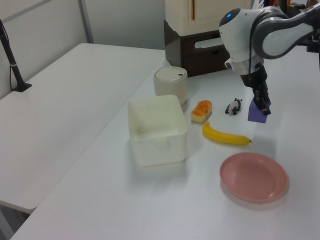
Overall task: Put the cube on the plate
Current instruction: 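Carry the held purple cube over the pink plate, then lower the cube onto the pink plate and open the gripper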
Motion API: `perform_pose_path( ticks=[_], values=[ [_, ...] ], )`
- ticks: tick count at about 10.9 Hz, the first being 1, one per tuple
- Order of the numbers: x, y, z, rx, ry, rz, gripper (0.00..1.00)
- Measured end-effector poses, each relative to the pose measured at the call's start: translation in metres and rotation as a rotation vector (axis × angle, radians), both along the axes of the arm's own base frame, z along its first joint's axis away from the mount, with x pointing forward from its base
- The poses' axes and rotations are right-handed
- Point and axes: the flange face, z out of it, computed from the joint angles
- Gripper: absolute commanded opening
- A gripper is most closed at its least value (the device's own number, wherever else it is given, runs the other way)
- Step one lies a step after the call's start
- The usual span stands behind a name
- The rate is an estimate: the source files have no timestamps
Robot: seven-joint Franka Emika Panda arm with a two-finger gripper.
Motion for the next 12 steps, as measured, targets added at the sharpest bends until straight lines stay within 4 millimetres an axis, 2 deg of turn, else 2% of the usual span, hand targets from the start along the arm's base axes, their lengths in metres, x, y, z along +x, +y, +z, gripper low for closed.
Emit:
perform_pose_path(
  ticks=[3,5,6,8,10,12],
  values=[
    [-0.040,0.105,0.009,0.007,-0.012,0.214,0.29],
    [-0.064,0.153,0.005,0.010,-0.015,0.317,0.33],
    [-0.070,0.176,-0.002,0.019,-0.029,0.361,0.42],
    [-0.067,0.203,-0.021,0.050,-0.073,0.401,0.51],
    [-0.060,0.218,-0.039,0.070,-0.102,0.416,1.00],
    [-0.055,0.220,-0.043,0.071,-0.106,0.415,1.00]
  ],
)
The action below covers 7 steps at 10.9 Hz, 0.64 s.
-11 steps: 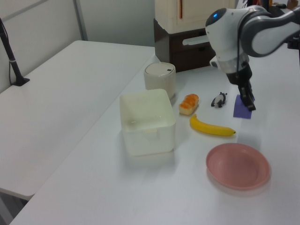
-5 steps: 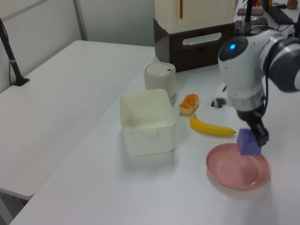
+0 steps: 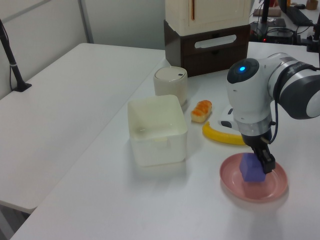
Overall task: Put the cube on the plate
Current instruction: 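Lower the cube onto the pink plate and open the gripper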
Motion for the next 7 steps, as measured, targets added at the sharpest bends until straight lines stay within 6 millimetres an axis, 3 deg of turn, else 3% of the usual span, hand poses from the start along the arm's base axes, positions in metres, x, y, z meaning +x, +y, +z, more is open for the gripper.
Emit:
perform_pose_path(
  ticks=[3,4,6,7],
  values=[
    [0.011,-0.010,0.008,-0.026,-0.010,-0.010,1.00],
    [0.018,-0.016,0.022,-0.046,-0.005,-0.025,1.00],
    [0.053,-0.043,0.070,-0.034,-0.035,-0.104,1.00],
    [0.076,-0.066,0.097,-0.006,-0.076,-0.160,1.00]
  ],
)
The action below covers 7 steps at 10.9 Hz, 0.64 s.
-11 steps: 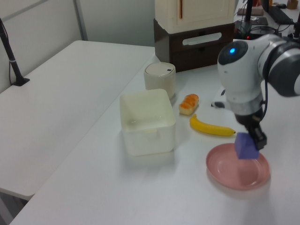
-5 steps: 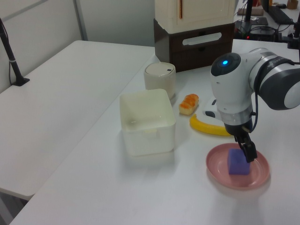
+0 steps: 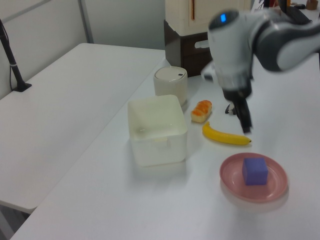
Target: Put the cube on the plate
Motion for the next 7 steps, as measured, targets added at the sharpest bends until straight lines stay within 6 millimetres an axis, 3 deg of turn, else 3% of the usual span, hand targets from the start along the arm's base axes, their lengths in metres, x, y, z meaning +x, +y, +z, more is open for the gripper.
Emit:
perform_pose_path(
  ticks=[2,4,7],
  values=[
    [0.037,-0.051,0.036,0.036,-0.068,-0.105,1.00],
    [0.065,-0.119,0.073,0.059,-0.138,-0.234,1.00],
    [0.071,-0.233,0.129,0.085,-0.235,-0.426,1.00]
  ],
)
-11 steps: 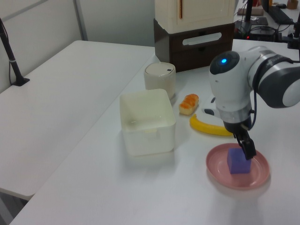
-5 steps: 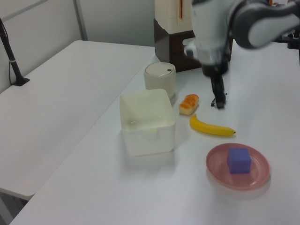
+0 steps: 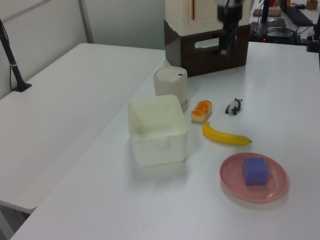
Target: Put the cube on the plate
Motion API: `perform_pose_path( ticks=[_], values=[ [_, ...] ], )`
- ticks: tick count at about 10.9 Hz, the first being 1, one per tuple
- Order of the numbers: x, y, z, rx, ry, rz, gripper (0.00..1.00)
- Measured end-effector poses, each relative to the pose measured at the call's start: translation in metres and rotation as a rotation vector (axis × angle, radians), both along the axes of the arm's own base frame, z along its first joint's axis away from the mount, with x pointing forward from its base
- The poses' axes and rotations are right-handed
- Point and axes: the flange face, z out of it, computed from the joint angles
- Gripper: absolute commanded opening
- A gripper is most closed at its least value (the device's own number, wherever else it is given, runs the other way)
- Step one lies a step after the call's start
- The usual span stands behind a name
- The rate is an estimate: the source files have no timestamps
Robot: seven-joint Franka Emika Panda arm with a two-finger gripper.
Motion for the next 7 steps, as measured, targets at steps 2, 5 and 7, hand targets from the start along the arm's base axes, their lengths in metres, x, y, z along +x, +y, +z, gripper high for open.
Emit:
perform_pose_path(
  ticks=[2,5,7],
  values=[
    [-0.006,-0.047,0.020,0.046,-0.029,-0.053,1.00],
    [-0.010,-0.076,0.030,0.060,-0.047,-0.088,1.00],
    [-0.011,-0.075,0.030,0.060,-0.046,-0.085,1.00]
  ],
)
